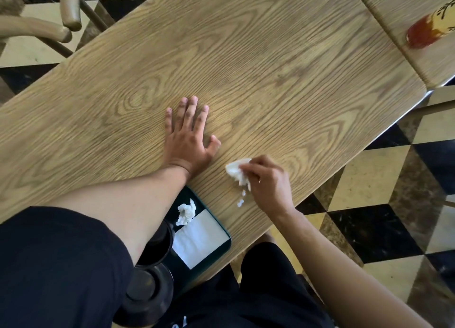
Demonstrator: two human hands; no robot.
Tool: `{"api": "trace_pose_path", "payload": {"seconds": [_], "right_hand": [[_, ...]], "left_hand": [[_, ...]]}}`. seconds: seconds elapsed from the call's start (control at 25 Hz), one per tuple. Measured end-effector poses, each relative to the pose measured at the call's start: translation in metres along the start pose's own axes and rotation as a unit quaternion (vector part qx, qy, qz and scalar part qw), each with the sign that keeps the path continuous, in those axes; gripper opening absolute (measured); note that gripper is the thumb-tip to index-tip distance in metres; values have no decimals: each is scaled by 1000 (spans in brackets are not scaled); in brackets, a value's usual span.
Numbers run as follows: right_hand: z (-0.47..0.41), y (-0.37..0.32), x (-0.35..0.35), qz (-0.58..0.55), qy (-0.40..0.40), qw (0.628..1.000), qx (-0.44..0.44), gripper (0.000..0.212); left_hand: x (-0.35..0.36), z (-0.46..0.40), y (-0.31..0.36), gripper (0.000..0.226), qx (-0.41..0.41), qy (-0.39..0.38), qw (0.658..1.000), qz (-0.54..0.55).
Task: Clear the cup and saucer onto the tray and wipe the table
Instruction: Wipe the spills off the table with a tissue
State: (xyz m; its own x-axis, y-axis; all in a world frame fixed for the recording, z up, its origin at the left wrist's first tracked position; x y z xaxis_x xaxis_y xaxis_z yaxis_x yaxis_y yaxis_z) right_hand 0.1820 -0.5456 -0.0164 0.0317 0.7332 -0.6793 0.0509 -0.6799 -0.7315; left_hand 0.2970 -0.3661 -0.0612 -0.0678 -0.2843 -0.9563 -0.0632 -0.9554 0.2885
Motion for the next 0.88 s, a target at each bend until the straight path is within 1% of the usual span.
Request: {"api": "trace_pose_path", "payload": {"seconds": [0.04,0.08,0.16,0.24,0.28,0.32,0.36,0.4,0.44,0.48,0.52,0.56,0.6,0.64,0.72,0.8,0.88], "right_hand": [[6,-10,9,-28,-74,995,-60,16],[13,-15,15,-39,-143,982,-116,19],[21,-22,20,-7,-257,943,-211,30],[17,-22,21,25,-341,899,-276,36],[8,-20,17,41,-350,890,-290,34],[-8,-14,11,56,-328,897,-292,31],[-26,-5,0,66,-278,918,-275,27],[-44,8,-15,74,-207,947,-234,24],[-55,24,-32,79,-124,975,-167,20],[-57,40,-48,79,-44,992,-89,18],[-48,52,-59,80,23,996,-19,16],[-33,57,-61,89,68,993,30,16],[-15,54,-56,101,89,989,55,16],[2,45,-46,104,91,989,57,15],[35,16,-15,70,56,996,13,13],[58,-12,14,21,-25,998,-61,16],[64,-24,26,-1,-114,985,-128,20]], "left_hand": [[0,0,0,75,1,1,1000,-3],[-1,0,0,75,3,3,1000,-7],[-1,0,0,74,7,4,1000,-11],[0,0,1,74,6,1,1000,-10],[0,0,1,74,4,-2,1000,-7],[0,0,1,75,0,-3,1000,-4],[0,0,0,74,-1,2,1000,-4],[0,0,0,74,3,10,1000,-10],[-1,0,1,73,7,17,1000,-17],[-1,0,2,73,9,21,1000,-21],[-1,-1,2,73,9,21,1000,-19],[-1,-1,1,73,7,18,1000,-13],[0,-1,1,73,5,14,1000,-9],[0,-1,1,73,3,10,1000,-8],[0,-1,1,73,5,2,1000,-10],[-1,-1,1,73,5,-2,1000,-12],[-1,-1,1,72,3,-4,1000,-13]]}}
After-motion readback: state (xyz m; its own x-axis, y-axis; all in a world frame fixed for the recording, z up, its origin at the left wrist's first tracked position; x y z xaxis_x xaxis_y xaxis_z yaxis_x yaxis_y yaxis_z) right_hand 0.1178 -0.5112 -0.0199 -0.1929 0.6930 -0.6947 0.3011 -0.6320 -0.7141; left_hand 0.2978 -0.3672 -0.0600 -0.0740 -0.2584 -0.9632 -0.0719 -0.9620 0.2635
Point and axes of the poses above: each hand's wrist, its own z-axis away from the middle knuckle, its own x-axis out of the palm, y = z × x, the point moved 8 cm from there along -z, towards the middle knuckle, and after that the axes turned 13 degrees about -x, right-handed, at the moved point
